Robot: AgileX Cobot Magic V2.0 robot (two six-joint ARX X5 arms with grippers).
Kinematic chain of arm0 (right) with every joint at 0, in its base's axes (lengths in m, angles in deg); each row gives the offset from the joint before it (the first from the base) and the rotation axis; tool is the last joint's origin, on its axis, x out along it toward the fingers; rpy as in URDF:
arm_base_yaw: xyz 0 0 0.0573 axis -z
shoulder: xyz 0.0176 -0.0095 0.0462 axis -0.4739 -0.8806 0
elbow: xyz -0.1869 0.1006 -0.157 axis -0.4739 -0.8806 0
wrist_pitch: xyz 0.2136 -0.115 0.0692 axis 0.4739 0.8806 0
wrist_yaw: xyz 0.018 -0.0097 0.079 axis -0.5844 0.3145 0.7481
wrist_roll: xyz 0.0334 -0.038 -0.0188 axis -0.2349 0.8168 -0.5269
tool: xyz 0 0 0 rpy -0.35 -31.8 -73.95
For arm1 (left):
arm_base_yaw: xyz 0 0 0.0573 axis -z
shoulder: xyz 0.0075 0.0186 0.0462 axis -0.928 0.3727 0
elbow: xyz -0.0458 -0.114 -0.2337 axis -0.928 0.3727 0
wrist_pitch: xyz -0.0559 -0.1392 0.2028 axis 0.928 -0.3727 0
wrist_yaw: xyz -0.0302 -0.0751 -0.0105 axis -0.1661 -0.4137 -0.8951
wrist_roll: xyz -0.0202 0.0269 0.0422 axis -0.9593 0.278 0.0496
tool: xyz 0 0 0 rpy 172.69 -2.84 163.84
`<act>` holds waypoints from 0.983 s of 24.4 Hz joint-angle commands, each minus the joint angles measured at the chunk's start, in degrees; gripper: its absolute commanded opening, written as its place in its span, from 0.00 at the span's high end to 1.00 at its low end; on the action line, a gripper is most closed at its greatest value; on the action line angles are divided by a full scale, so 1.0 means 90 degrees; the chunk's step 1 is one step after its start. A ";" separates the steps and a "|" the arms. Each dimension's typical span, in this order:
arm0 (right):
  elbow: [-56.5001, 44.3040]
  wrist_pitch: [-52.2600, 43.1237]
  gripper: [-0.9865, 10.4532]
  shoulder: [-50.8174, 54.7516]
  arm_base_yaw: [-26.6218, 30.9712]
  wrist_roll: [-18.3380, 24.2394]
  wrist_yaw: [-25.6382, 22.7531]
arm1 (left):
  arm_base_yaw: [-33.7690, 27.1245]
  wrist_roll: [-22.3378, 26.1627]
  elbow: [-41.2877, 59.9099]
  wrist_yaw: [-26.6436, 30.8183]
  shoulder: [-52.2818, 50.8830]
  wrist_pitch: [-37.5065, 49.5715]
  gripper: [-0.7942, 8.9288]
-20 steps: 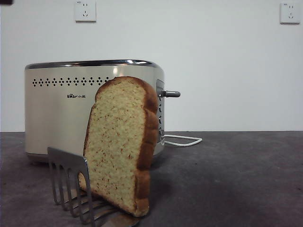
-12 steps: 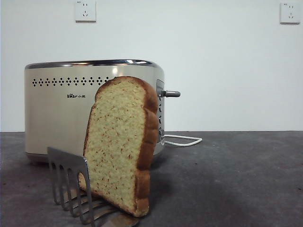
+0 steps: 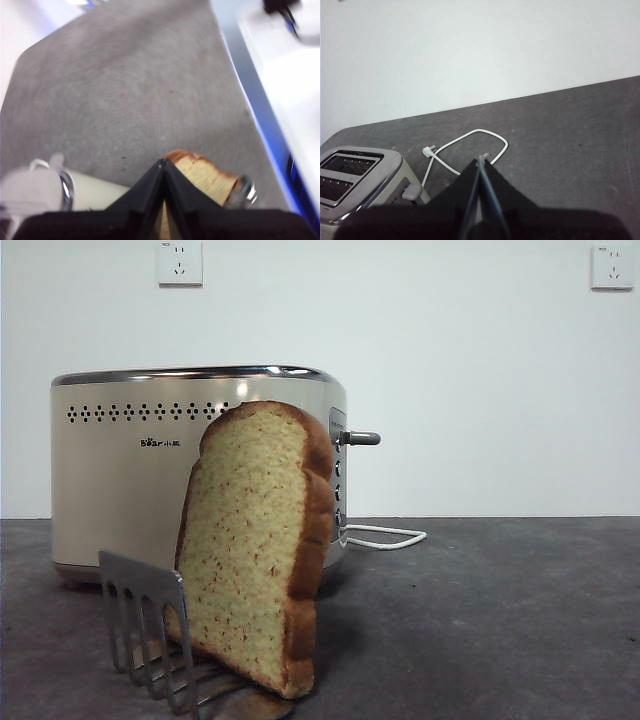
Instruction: Pick up a slice of bread from the rack,put the bread on the toaster,press the button
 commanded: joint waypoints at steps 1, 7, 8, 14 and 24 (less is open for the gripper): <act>0.0109 0.0029 0.92 -0.0083 0.0000 0.0148 0.0063 | 0.0255 0.1695 -0.0634 0.0447 0.0641 -0.0325 0.92; 0.0175 0.0211 0.92 -0.0119 -0.0002 0.0389 0.0284 | 0.0228 0.1834 -0.1705 0.0687 0.1919 -0.0646 0.92; 0.0175 0.0253 0.92 -0.0119 -0.0002 0.0413 0.0287 | 0.0211 0.1831 -0.1851 0.0656 0.2096 -0.0714 0.92; 0.0204 0.0695 0.92 -0.0119 -0.0002 0.0743 0.0284 | 0.0211 0.1834 -0.2195 0.0668 0.2727 -0.0935 0.62; 0.0206 0.0988 0.92 -0.0119 -0.0002 0.1030 0.0289 | 0.0214 0.2378 -0.2195 0.1343 0.3230 -0.1734 0.46</act>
